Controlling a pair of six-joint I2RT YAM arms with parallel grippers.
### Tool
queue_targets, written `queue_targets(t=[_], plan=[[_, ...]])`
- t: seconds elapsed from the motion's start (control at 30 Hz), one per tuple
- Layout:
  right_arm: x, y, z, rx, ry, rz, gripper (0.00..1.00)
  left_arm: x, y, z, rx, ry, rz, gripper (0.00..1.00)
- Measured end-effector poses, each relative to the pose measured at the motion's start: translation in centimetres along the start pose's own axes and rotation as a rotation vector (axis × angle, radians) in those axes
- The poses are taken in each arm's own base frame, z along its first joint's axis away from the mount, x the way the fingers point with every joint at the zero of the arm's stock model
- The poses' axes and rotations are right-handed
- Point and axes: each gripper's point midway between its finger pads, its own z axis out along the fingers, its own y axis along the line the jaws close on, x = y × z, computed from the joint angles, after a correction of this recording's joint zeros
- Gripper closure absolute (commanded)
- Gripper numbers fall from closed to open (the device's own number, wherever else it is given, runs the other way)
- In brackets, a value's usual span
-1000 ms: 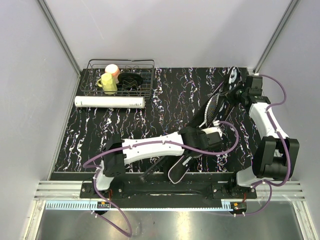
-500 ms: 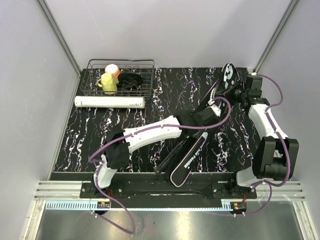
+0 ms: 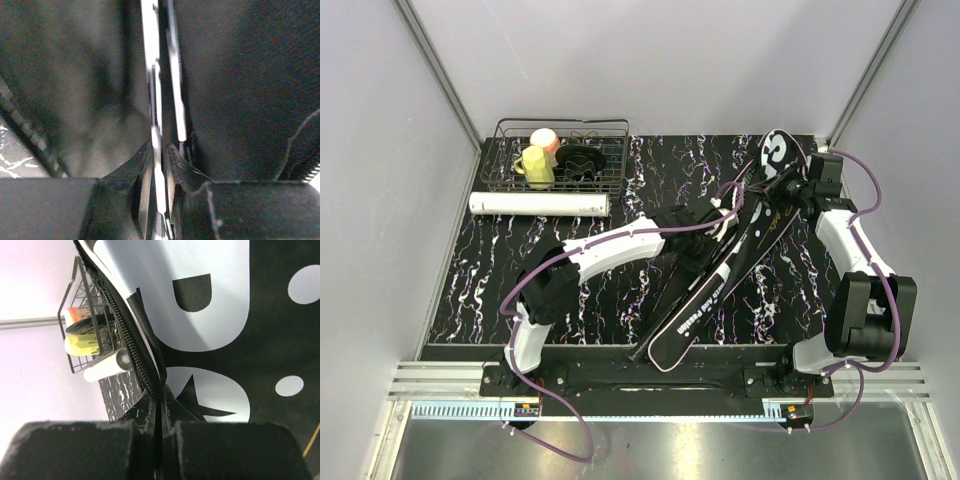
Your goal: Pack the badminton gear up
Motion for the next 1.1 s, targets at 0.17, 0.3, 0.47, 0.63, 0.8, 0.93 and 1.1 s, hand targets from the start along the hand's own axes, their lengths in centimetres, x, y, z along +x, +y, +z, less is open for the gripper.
queue_targets(t=[0.17, 0.3, 0.47, 0.63, 0.8, 0.93, 1.1], plan=[[0.4, 1.0, -0.1, -0.055, 0.029, -0.028, 1.0, 0.4, -1.1, 0.3, 0.049, 0.007, 0.008, 0.59], [0.8, 2.0, -0.1, -0.122, 0.048, -0.061, 1.0, 1.7, -1.1, 0.9, 0.064, 0.038, 0.008, 0.77], [1.6, 1.9, 0.1, -0.152, 0.075, -0.073, 1.0, 3.0, -0.4, 1.3, 0.044, 0.069, -0.042, 0.97], [1.8, 2.0, 0.1, -0.173, 0.087, -0.084, 1.0, 2.8, 0.3, 0.6, 0.009, 0.058, -0.044, 0.83], [2.1, 1.9, 0.5, -0.188, 0.097, -0.102, 1.0, 1.1, -0.2, -0.7, 0.008, 0.02, -0.032, 0.63], [2.7, 1.5, 0.6, -0.182, 0.115, -0.111, 1.0, 0.0, -1.1, -1.7, 0.032, -0.02, -0.016, 0.6], [3.0, 1.6, 0.6, -0.189, 0.124, -0.124, 1.0, 0.8, -1.6, -3.0, 0.054, -0.035, -0.008, 0.66]])
